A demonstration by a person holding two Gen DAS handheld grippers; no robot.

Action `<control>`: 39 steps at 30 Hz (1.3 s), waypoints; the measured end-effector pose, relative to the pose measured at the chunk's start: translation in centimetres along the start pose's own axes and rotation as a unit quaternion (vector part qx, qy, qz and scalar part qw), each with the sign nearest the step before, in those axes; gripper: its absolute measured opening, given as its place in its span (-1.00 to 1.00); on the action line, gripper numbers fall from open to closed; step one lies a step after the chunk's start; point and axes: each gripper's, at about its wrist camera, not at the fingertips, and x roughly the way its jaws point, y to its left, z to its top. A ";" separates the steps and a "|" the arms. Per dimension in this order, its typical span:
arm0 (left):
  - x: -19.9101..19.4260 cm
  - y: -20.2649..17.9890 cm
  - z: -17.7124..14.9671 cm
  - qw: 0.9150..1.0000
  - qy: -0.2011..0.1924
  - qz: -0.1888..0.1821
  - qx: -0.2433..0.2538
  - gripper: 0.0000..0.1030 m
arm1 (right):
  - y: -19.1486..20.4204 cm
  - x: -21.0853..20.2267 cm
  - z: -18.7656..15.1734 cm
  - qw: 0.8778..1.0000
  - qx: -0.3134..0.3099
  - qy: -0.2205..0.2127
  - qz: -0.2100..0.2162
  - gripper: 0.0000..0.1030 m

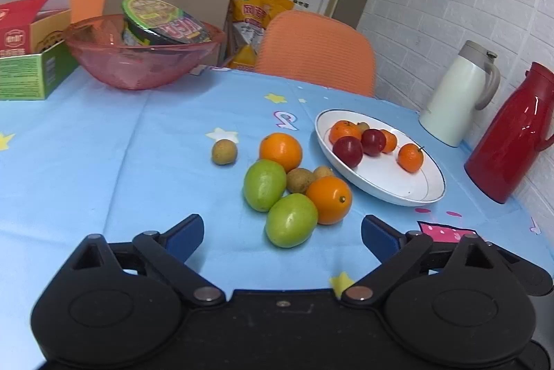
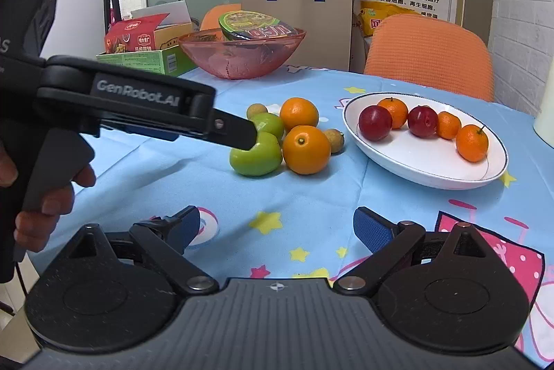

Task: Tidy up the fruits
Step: 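Move both open tools back to the fruit pile, then close the left tool on a round green fruit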

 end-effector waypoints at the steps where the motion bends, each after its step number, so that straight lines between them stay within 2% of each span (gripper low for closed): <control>1: 0.3 0.0 0.1 1.000 0.004 -0.004 0.002 1.00 | 0.0 0.0 0.0 1.000 0.000 0.000 0.000 1.00; 7: 1.8 0.5 0.7 0.999 0.023 -0.033 0.006 1.00 | 0.2 0.6 0.3 1.000 0.005 0.008 -0.006 1.00; 14: 2.7 2.7 1.8 0.996 0.048 -0.065 -0.034 1.00 | -0.3 1.9 1.1 0.999 0.039 0.011 -0.017 1.00; 15: 2.7 2.9 2.0 0.996 0.050 -0.069 -0.036 0.78 | -0.2 2.1 1.2 0.999 0.044 0.008 -0.015 1.00; 16: 2.8 3.1 2.2 0.995 0.051 -0.074 -0.037 0.70 | -0.2 2.4 1.3 0.999 0.050 0.006 -0.012 1.00; 20: 3.2 3.3 2.6 0.993 0.064 -0.091 -0.038 0.67 | 0.3 3.5 2.0 0.998 0.068 0.001 -0.002 1.00; 26: 4.4 3.7 2.7 0.993 0.078 -0.082 -0.034 0.71 | 1.0 5.0 2.5 0.997 0.070 0.003 0.011 1.00; 32: 4.7 3.8 3.0 0.990 0.087 -0.108 -0.030 0.70 | 0.8 5.5 2.7 0.996 0.083 0.001 0.016 1.00; 39: 5.2 3.2 2.9 0.990 0.092 -0.103 -0.022 0.69 | 1.0 6.2 3.0 0.996 0.086 0.002 0.014 0.77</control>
